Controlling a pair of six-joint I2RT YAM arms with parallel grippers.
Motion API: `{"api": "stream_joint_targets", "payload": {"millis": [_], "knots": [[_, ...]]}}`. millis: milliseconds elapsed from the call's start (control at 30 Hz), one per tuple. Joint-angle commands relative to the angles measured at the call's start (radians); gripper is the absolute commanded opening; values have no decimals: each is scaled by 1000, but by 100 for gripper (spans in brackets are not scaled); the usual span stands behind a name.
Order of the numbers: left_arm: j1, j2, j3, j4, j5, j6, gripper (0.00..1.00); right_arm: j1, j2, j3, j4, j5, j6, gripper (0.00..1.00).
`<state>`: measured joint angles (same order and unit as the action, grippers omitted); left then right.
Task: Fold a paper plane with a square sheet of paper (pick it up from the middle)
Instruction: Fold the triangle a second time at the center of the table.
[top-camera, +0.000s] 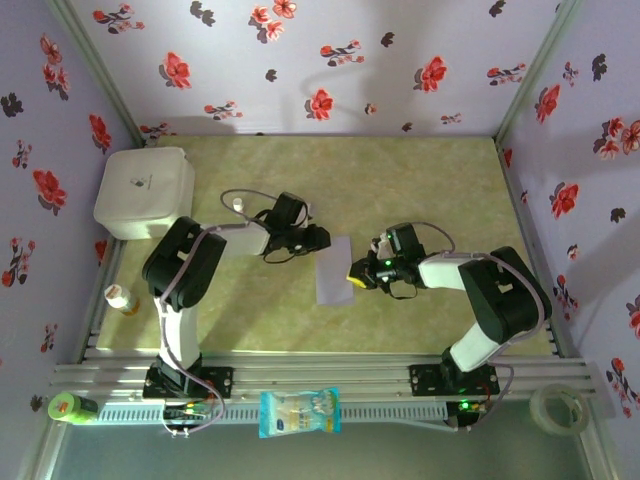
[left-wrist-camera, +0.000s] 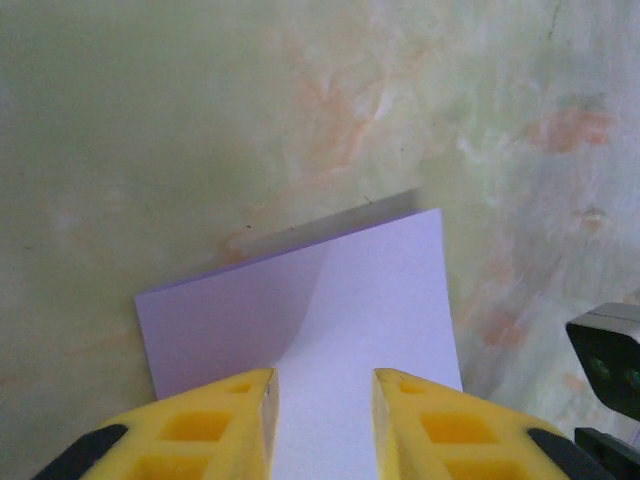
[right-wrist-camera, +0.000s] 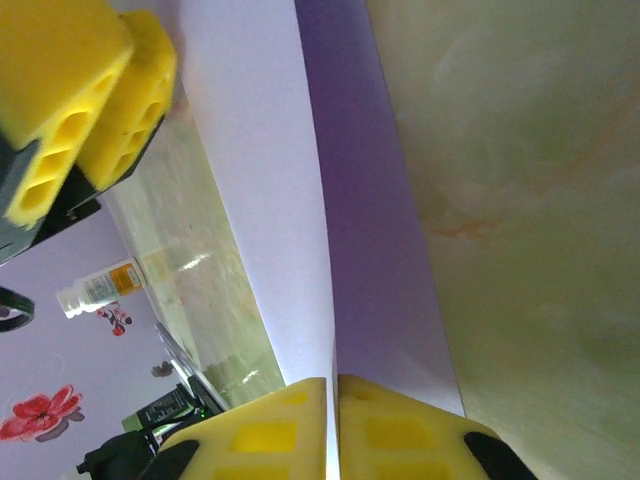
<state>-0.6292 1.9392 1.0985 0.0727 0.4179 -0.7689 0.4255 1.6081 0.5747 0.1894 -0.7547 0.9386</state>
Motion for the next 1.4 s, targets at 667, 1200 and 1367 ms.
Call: {"api": "stream_joint_targets", "payload": {"millis": [667, 1200, 1367], "knots": [[-353, -435, -319, 105, -366, 478, 41, -5, 9, -29, 145, 21, 150, 11], [-641, -223, -171, -72, -868, 628, 49, -4, 4, -24, 132, 20, 152, 13], [-642, -191, -156, -56, -887, 649, 50, -3, 5, -24, 132, 22, 151, 13]]}}
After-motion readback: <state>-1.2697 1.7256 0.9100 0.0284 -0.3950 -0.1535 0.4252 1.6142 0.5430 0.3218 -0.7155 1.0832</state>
